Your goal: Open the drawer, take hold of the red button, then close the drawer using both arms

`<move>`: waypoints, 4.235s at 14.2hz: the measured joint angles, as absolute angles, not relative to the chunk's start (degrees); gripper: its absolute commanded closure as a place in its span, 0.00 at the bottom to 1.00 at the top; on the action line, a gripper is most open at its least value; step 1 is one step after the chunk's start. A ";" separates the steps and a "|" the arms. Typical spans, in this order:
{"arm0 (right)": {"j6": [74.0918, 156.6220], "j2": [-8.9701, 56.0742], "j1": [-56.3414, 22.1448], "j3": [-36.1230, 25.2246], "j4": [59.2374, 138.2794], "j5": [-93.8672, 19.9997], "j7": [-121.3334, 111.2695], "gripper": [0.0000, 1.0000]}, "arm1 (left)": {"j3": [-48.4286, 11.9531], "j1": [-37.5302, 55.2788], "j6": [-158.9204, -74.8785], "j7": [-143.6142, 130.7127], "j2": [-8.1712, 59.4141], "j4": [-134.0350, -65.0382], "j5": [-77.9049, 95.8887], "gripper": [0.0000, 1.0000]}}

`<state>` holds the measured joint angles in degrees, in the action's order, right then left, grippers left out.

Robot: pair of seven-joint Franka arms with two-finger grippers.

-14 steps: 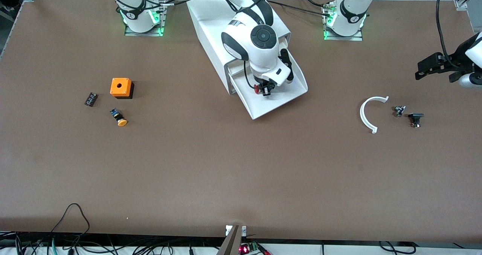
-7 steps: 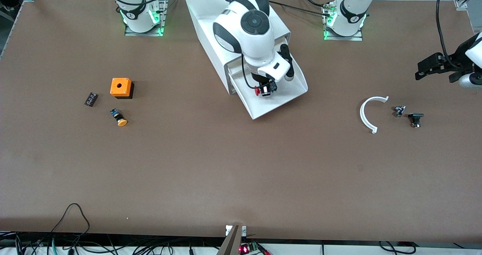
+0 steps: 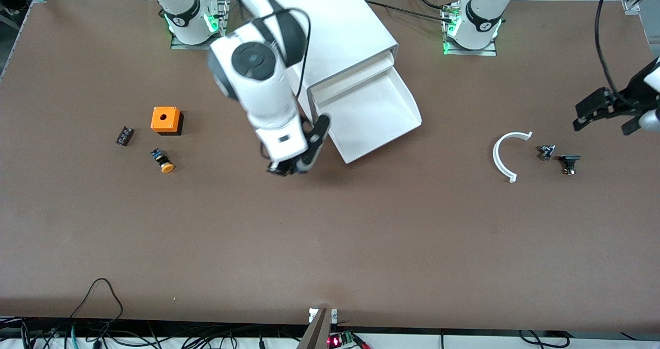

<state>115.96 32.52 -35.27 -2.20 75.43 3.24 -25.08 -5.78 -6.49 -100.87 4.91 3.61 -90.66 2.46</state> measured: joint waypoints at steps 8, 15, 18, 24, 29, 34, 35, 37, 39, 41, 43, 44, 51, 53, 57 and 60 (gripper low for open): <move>116.47 27.78 -25.05 -4.31 87.91 3.26 8.50 0.82 | -12.42 -2.42 -113.81 -23.36 15.56 -98.67 6.69 0.00; 128.82 21.75 -19.70 -4.31 111.61 3.26 9.18 0.81 | -12.78 9.50 -122.23 -44.64 26.78 -100.45 4.49 0.00; 136.99 21.17 -19.60 -4.31 119.57 3.26 9.96 0.81 | -12.82 11.97 -122.28 -46.48 28.16 -101.06 4.48 0.00; 144.38 21.15 -17.80 -4.31 126.28 3.26 10.72 0.00 | -16.80 14.27 -122.29 -46.58 26.33 -106.19 4.48 0.00; 139.45 19.27 -17.69 -3.31 123.04 3.26 16.99 0.00 | -23.33 14.57 -122.28 -46.59 24.98 -109.65 4.48 0.00; 116.44 16.45 -17.84 -2.57 106.04 3.25 17.74 0.00 | -27.81 14.69 -122.25 -46.60 24.64 -111.05 4.48 0.00; 113.03 16.22 -17.95 -2.49 102.76 3.25 17.75 0.00 | -28.47 14.70 -122.21 -46.60 24.56 -111.43 4.48 0.00; 108.23 16.04 -18.14 -2.35 97.67 3.25 17.76 0.00 | -29.78 14.73 -122.19 -46.59 24.46 -112.46 4.48 0.00; 105.46 16.04 -18.11 -2.34 93.38 3.25 17.76 0.00 | -30.61 14.74 -122.19 -46.59 24.44 -113.15 4.48 0.00; 102.92 16.00 -17.92 -2.41 88.23 3.26 17.76 0.00 | -30.92 14.73 -122.23 -46.60 24.24 -113.34 4.48 0.00; 99.87 15.58 -16.93 -2.54 84.19 3.27 17.86 0.00 | -30.91 14.50 -122.29 -46.59 23.87 -113.39 4.48 0.00; 98.47 14.98 -15.43 -2.39 83.14 3.27 17.87 0.00 | -30.84 14.08 -122.42 -46.65 23.47 -113.38 4.48 0.00; 94.92 11.28 -4.81 -0.58 82.58 3.30 15.62 0.00 | -25.32 0.08 -122.96 -45.93 15.13 -110.23 4.47 0.00; 94.92 11.30 -2.45 -1.47 82.66 3.26 10.21 0.00 | -23.08 -1.42 -122.20 -43.84 11.93 -108.77 4.47 0.00; 92.46 10.51 -0.86 -3.47 82.60 3.26 3.02 0.00 | -17.23 -2.22 -111.64 -31.27 5.04 -104.48 4.46 0.00; 90.10 9.47 -0.92 -3.53 82.59 3.25 3.46 0.00 | -10.83 -2.56 -102.22 -18.38 0.58 -99.12 4.46 0.00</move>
